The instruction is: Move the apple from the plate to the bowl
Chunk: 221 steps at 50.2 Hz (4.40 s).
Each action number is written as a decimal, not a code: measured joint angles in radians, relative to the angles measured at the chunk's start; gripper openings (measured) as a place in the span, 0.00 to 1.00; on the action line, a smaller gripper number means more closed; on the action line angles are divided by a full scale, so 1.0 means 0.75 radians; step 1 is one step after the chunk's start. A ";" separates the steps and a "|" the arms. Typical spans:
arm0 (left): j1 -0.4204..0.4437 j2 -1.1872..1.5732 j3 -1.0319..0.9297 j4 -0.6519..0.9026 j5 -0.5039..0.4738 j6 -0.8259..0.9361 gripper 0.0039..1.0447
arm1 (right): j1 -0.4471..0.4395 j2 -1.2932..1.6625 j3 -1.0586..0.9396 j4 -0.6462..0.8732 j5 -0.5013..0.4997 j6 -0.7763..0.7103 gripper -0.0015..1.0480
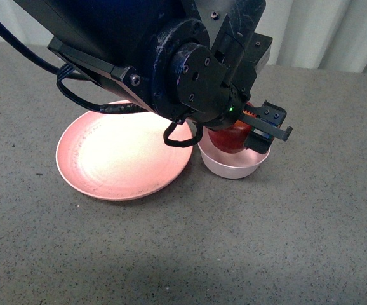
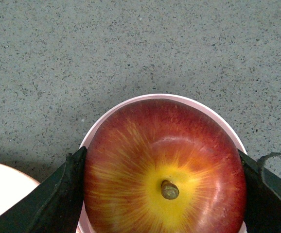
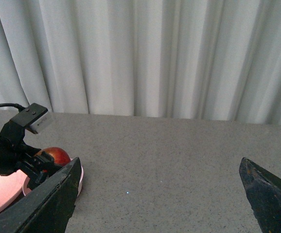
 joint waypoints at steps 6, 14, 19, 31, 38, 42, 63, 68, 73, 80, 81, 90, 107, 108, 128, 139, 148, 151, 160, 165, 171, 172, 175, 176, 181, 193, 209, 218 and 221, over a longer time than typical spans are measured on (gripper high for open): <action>0.002 0.039 0.038 -0.045 -0.012 0.001 0.74 | 0.000 0.000 0.000 0.000 0.000 -0.001 0.91; 0.004 0.064 0.048 -0.068 0.009 0.005 0.74 | 0.000 0.000 0.000 0.000 0.000 0.000 0.91; 0.004 0.061 0.048 -0.052 0.051 0.020 0.88 | 0.000 -0.001 0.000 0.000 0.000 -0.001 0.91; 0.018 -0.072 -0.053 0.069 0.049 -0.014 0.94 | 0.000 0.000 0.000 0.000 0.000 0.000 0.91; 0.049 -0.197 -0.189 0.197 0.032 -0.078 0.94 | 0.000 0.000 0.000 0.000 0.000 0.000 0.91; 0.082 -0.301 -0.317 0.302 -0.032 -0.117 0.94 | 0.000 -0.001 0.000 0.000 0.000 0.000 0.91; 0.378 -1.011 -1.242 0.590 -0.168 -0.282 0.94 | 0.000 0.000 0.000 0.000 0.000 0.000 0.91; 0.424 -1.132 -1.369 0.617 -0.270 -0.250 0.94 | 0.000 0.000 0.000 0.000 0.000 0.000 0.91; 0.439 -1.157 -1.403 0.647 -0.297 -0.224 0.93 | 0.000 -0.001 0.000 0.000 0.000 0.000 0.91; 0.488 -1.056 -1.597 1.313 -0.283 -0.123 0.68 | 0.000 -0.001 0.000 0.000 0.000 0.000 0.91; 0.498 -1.077 -1.610 1.341 -0.275 -0.118 0.64 | 0.000 0.000 0.000 0.000 0.003 0.000 0.91; 0.584 -1.361 -1.722 1.224 -0.193 -0.101 0.28 | -0.001 0.000 0.000 -0.001 0.000 0.000 0.91; 0.731 -1.922 -1.787 0.736 -0.020 -0.089 0.03 | -0.001 0.000 0.000 -0.001 0.000 0.000 0.91; 0.750 -1.944 -1.792 0.718 -0.008 -0.089 0.03 | -0.001 -0.001 0.000 -0.001 0.000 0.000 0.91; 0.792 -2.332 -1.802 0.380 0.009 -0.087 0.03 | -0.001 -0.001 0.000 -0.001 0.000 0.000 0.91; 0.793 -2.489 -1.803 0.231 0.009 -0.086 0.03 | -0.001 0.000 0.000 -0.001 0.000 0.000 0.91; 0.793 -2.591 -1.803 0.133 0.009 -0.086 0.03 | -0.001 -0.001 0.000 -0.001 -0.001 0.000 0.91; 0.793 -2.617 -1.803 0.108 0.009 -0.086 0.03 | -0.001 -0.001 0.000 -0.001 0.000 -0.001 0.91; 0.793 -2.712 -1.803 0.014 0.009 -0.086 0.03 | -0.001 -0.001 0.000 -0.001 0.000 0.000 0.91; 0.793 -2.744 -1.803 -0.018 0.009 -0.086 0.03 | -0.001 -0.001 0.000 -0.001 0.000 0.000 0.91; 0.793 -2.779 -1.803 -0.054 0.009 -0.086 0.03 | -0.001 -0.001 0.000 -0.001 0.000 0.000 0.91; 0.793 -2.786 -1.803 -0.061 0.009 -0.086 0.03 | -0.001 -0.001 0.000 -0.001 0.000 0.000 0.91; 0.793 -2.802 -1.803 -0.077 0.009 -0.086 0.03 | -0.001 -0.001 0.000 -0.001 0.000 0.000 0.91; 0.793 -2.808 -1.803 -0.083 0.009 -0.086 0.03 | -0.001 -0.001 0.000 -0.001 0.000 -0.001 0.91; 0.793 -2.948 -1.802 -0.264 0.011 -0.085 0.03 | -0.001 -0.001 0.000 -0.001 0.000 -0.001 0.91; 0.793 -3.048 -1.802 -0.333 0.009 -0.085 0.03 | -0.001 0.000 0.000 -0.001 -0.001 -0.001 0.91; 0.793 -3.049 -1.802 -0.333 0.010 -0.085 0.50 | -0.001 0.000 0.000 -0.001 0.000 0.000 0.91; 0.793 -3.049 -1.802 -0.333 0.010 -0.085 0.88 | -0.001 0.000 0.000 -0.001 0.000 -0.001 0.91; 0.793 -3.049 -1.802 -0.333 0.010 -0.084 0.95 | -0.001 0.000 0.000 -0.001 0.000 0.000 0.91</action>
